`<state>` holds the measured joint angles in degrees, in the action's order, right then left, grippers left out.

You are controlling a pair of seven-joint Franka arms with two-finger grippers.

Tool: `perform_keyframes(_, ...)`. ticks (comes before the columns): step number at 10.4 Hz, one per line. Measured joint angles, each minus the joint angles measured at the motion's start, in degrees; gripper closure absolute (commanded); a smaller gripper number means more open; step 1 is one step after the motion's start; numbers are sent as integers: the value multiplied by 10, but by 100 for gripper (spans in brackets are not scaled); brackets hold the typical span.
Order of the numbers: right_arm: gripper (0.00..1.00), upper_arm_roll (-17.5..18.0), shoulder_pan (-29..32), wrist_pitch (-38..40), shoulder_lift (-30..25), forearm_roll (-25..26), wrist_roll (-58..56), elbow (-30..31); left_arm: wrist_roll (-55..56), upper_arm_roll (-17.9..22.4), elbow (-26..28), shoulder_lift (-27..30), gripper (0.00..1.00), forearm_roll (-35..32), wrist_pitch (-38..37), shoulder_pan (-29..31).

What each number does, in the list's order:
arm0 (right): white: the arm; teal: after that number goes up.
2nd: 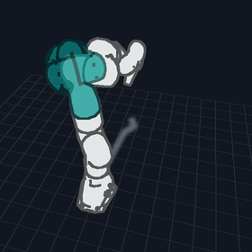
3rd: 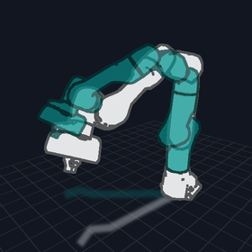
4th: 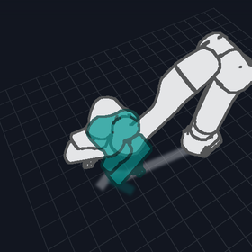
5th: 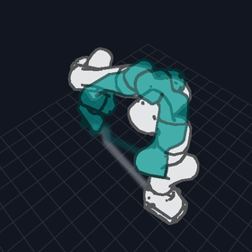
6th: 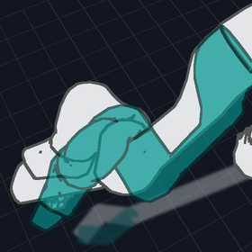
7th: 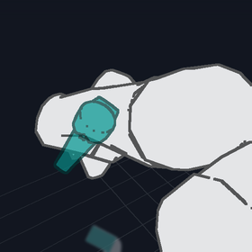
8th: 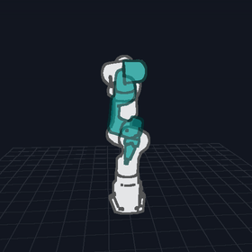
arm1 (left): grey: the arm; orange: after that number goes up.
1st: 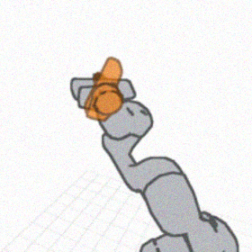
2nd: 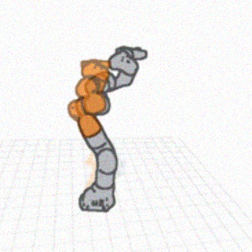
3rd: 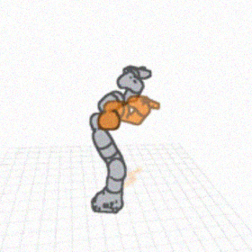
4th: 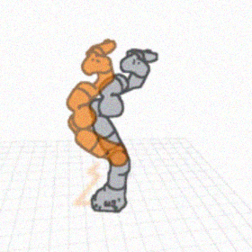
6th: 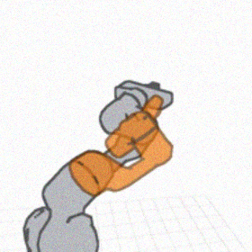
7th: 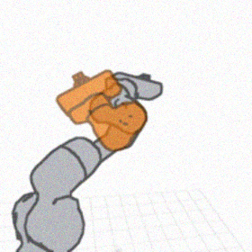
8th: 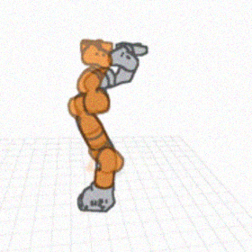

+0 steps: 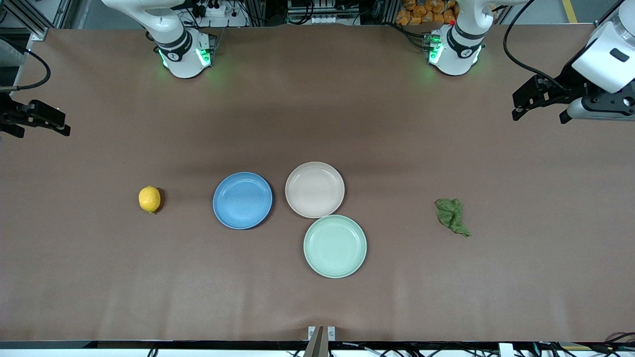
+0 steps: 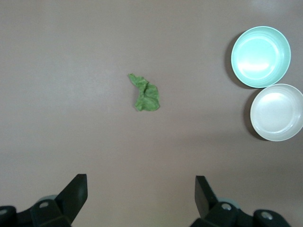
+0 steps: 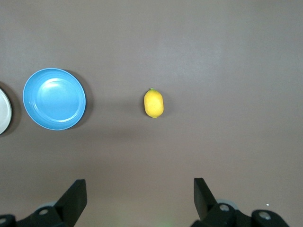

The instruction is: Pick lemon and lettuce from blue and beige plates

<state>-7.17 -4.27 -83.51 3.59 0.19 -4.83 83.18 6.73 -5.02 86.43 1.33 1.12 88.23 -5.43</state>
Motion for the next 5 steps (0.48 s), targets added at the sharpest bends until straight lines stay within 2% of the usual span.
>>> perform_keyframes(5,0,-1,4,0,0,-17,4,0,-2,0,0,0,0,-2,0,0)
